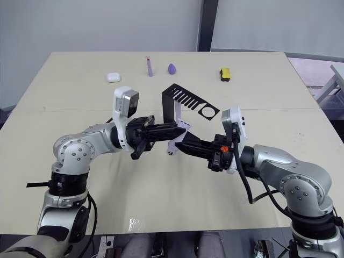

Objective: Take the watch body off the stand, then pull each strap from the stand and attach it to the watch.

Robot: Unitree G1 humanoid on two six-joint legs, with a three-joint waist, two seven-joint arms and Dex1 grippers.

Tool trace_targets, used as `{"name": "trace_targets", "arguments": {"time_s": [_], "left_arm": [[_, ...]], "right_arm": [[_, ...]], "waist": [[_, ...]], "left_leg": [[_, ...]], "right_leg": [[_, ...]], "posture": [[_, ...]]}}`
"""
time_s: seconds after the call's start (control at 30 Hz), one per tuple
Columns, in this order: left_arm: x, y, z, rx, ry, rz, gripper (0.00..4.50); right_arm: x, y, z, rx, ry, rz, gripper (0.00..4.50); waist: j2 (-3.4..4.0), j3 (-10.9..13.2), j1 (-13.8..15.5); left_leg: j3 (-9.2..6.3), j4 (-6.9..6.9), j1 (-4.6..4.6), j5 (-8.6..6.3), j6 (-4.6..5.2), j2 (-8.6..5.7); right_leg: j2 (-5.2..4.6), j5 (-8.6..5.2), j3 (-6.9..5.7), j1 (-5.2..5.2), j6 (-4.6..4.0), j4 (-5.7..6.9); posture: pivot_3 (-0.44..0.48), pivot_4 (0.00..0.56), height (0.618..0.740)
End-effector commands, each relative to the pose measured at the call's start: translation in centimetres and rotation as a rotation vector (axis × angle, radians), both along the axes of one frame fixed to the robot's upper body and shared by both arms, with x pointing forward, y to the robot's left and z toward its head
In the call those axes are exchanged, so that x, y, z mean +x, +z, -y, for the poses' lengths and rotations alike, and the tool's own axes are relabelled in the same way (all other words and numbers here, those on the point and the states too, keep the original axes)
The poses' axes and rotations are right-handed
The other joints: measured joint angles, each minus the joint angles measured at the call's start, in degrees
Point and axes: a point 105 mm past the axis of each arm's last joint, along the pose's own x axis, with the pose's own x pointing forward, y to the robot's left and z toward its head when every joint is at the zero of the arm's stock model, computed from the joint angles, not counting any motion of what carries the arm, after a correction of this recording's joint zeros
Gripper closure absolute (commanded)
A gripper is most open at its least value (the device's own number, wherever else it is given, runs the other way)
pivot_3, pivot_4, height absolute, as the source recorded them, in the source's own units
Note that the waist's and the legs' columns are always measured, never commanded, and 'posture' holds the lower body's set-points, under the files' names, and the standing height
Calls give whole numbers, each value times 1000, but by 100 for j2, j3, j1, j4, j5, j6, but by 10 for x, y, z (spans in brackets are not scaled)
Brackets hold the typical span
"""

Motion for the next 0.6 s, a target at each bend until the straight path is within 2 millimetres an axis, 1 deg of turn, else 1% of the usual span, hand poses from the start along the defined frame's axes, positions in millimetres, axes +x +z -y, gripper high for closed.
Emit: {"name": "trace_targets", "arguments": {"time_s": [0.03,0.3,0.37,0.4,0.47,0.5,0.53,0.57,0.6], "left_arm": [[-8,8,0,-24,-25,36,4457],[-9,6,-1,-15,-33,38,4457],[-8,5,-3,2,-22,55,4500],[-7,3,-3,23,-8,76,4500],[-6,0,-6,75,6,129,4500],[-7,-3,-9,105,7,156,4500],[-8,-5,-12,130,6,177,4500],[-9,-7,-15,152,6,195,4500],[-9,-10,-19,173,9,213,4500]], "right_arm": [[-4,11,0,22,-1,46,4500],[-4,10,3,-9,-49,70,4500],[-6,11,7,-2,-82,66,3868],[-9,12,10,1,-94,64,3632],[-15,13,14,-4,-123,70,2651],[-17,11,20,-22,-168,75,2200],[-19,9,26,-44,-214,78,1597],[-21,5,32,-69,-263,77,1144],[-24,-1,41,-105,-319,74,591]], "waist": [[0,0,1],[0,0,1],[0,0,8],[0,0,12],[0,0,20],[0,0,20],[0,0,27],[0,0,31],[0,0,39]], "left_leg": [[0,0,0,0,0,0],[0,0,0,0,0,0],[0,0,0,0,0,0],[-1,0,-1,0,0,0],[-1,0,-2,0,0,-2],[-1,-1,-2,0,0,-2],[-1,-2,-2,-1,0,-1],[-1,-5,-2,-1,-1,-1],[-1,-6,-2,-2,-2,0]], "right_leg": [[0,0,0,0,0,0],[0,0,0,0,0,0],[0,0,0,0,0,-1],[0,0,-1,0,0,-1],[-1,0,-1,0,0,-4],[-1,0,-1,0,0,-6],[0,0,-1,0,0,-11],[0,0,-2,0,0,-15],[0,0,-2,0,0,-22]], "posture": [[0,150,740],[0,150,740],[0,150,740],[0,150,740],[0,150,740],[0,150,740],[0,150,740],[0,150,740],[0,150,740]]}}
